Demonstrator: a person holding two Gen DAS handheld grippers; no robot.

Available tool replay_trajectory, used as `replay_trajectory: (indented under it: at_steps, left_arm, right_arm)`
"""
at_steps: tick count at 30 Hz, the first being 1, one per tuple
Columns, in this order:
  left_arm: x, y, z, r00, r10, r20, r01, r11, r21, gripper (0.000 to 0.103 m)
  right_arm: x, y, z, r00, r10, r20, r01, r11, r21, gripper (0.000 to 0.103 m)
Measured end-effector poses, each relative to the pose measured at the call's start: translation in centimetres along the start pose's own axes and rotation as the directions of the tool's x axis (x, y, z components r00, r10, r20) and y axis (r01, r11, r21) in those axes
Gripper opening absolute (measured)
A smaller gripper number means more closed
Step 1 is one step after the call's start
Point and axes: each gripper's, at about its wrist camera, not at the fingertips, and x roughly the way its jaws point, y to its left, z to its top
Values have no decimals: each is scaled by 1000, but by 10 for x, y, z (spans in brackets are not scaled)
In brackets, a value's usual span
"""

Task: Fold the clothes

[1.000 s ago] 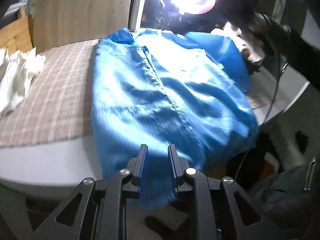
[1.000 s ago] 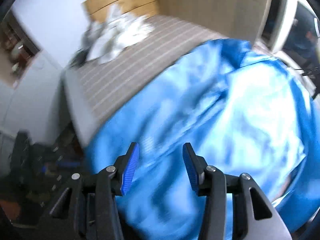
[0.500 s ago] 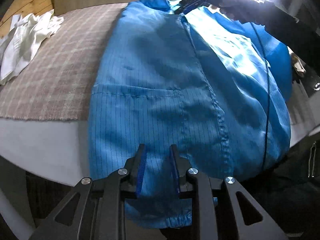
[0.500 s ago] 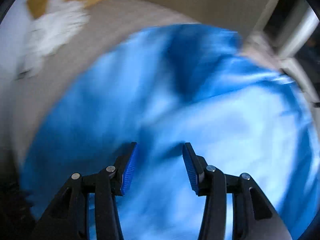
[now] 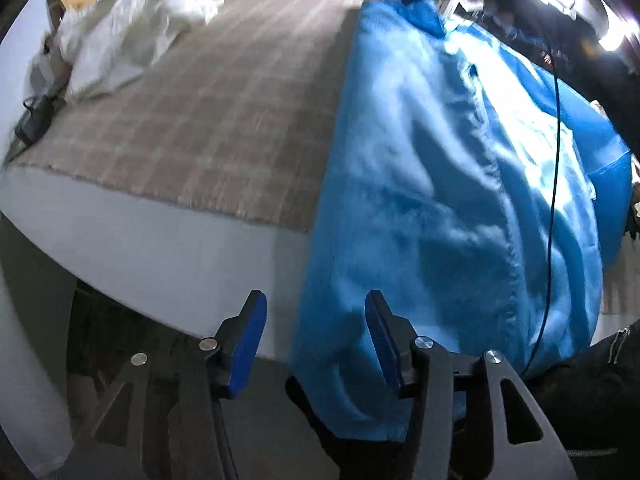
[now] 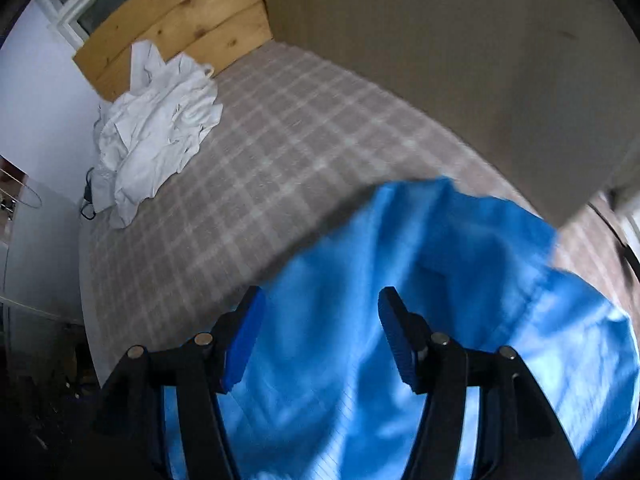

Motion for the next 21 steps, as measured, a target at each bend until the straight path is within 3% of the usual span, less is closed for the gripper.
replay_trajectory:
  at_steps: [4,7,11,14,16,19,21]
  left_arm:
    - [8,1,6,999,-36,-22,37,999,20,53]
    - [11,-4,13,999,-37,-32,39,998,56,54]
    - [13,-15,19,998,-38,-46,43,991,124,54]
    - [14,-22,20,998,-42,-49,49,986,160,52]
    - [15,-26,22,998,-39,-47,47,983,176,52]
    - [15,-31,24,998,-41,-40,48,980,194,42]
    - [15,-33,26,999,-31,-37,38,980,196,41]
  right_arm:
    - [20,15,11,995,-19,-93,20,1000,16,58]
    - [33,8,16,981,-104,-161,118,989,86,58]
    - [43,-5,24,976,-84,-203,127,969,211,58]
    - [49,4,32,967,-128,-221,171,968,186,58]
    - [59,9,33,949,-180,-257,222,964,144,61]
    - [74,11,29,922,-234,-308,276,956,99,61]
    - [78,7,23,926,-217,-308,263,958,113,61]
